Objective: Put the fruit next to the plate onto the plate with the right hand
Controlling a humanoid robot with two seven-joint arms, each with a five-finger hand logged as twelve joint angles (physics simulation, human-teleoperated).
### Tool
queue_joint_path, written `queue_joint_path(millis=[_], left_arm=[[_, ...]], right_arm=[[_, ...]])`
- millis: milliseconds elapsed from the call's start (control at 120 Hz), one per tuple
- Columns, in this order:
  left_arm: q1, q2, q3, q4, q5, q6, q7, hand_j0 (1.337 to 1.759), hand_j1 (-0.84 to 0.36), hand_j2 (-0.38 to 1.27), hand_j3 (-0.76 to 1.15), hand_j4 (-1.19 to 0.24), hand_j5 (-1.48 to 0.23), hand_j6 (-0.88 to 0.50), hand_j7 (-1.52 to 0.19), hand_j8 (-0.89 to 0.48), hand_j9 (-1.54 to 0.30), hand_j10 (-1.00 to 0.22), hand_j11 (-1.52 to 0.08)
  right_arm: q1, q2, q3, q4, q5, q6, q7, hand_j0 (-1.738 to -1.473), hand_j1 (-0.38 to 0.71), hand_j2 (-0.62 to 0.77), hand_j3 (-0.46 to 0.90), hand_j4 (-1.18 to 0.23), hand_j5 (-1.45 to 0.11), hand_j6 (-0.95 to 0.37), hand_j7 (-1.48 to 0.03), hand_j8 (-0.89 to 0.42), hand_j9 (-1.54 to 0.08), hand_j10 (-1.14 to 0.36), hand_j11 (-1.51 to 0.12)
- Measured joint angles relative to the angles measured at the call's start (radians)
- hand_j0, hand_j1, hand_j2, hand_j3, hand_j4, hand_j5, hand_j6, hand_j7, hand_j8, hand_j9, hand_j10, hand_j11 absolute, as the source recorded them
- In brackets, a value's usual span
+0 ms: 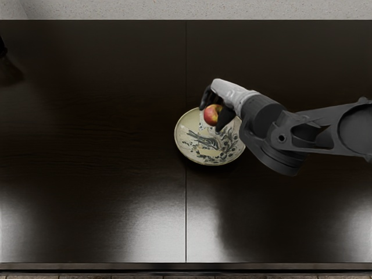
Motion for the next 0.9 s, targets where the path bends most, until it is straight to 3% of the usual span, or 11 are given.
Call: queue_joint_path(millis=[150, 317, 533, 767, 900], left_arm=[[0.000, 0.000, 0.000, 0.000, 0.000, 0.000, 0.000, 1.658, 0.07, 0.05, 0.00, -0.23, -0.30, -0.23, -0.30, -0.23, -0.30, -0.23, -0.30], [0.000, 0.000, 0.000, 0.000, 0.000, 0.000, 0.000, 1.658, 0.07, 0.05, 0.00, -0.23, -0.30, -0.23, -0.30, -0.23, -0.30, -0.23, -0.30], [0.000, 0.000, 0.000, 0.000, 0.000, 0.000, 0.000, 1.658, 0.07, 0.05, 0.00, -0.23, -0.30, -0.23, -0.30, -0.23, -0.30, -0.23, -0.30], [0.000, 0.000, 0.000, 0.000, 0.000, 0.000, 0.000, 1.658, 0.07, 0.05, 0.00, -0.23, -0.30, -0.23, -0.30, -0.23, -0.30, -0.23, -0.30], [0.000, 0.000, 0.000, 0.001, 0.000, 0.000, 0.000, 1.658, 0.07, 0.05, 0.00, -0.23, -0.30, -0.23, -0.30, -0.23, -0.30, -0.23, -0.30]], right_arm=[[-0.019, 0.015, 0.000, -0.010, 0.000, 0.000, 0.000, -1.655, 0.26, 0.17, 0.00, -0.64, -0.89, -0.46, -0.86, -0.40, -0.88, -0.63, -0.88], [-0.017, 0.015, 0.002, -0.016, 0.000, -0.001, 0.000, -1.657, -0.05, 0.07, 0.00, -0.31, -0.42, -0.23, -0.41, -0.20, -0.42, -0.30, -0.42], [-0.012, -0.003, 0.009, -0.006, -0.001, -0.001, 0.000, -1.658, -0.22, 0.02, 0.00, -0.13, -0.17, -0.10, -0.17, -0.09, -0.17, -0.12, -0.17], [-0.077, -0.067, 0.211, 0.027, 0.085, 0.007, 0.000, -1.658, -0.28, 0.00, 0.00, -0.06, -0.08, -0.05, -0.08, -0.05, -0.08, -0.06, -0.08], [-0.133, -0.069, 0.401, 0.034, 0.220, 0.164, 0.000, -1.658, -0.30, 0.00, 0.00, -0.05, -0.06, -0.04, -0.06, -0.04, -0.06, -0.05, -0.06]])
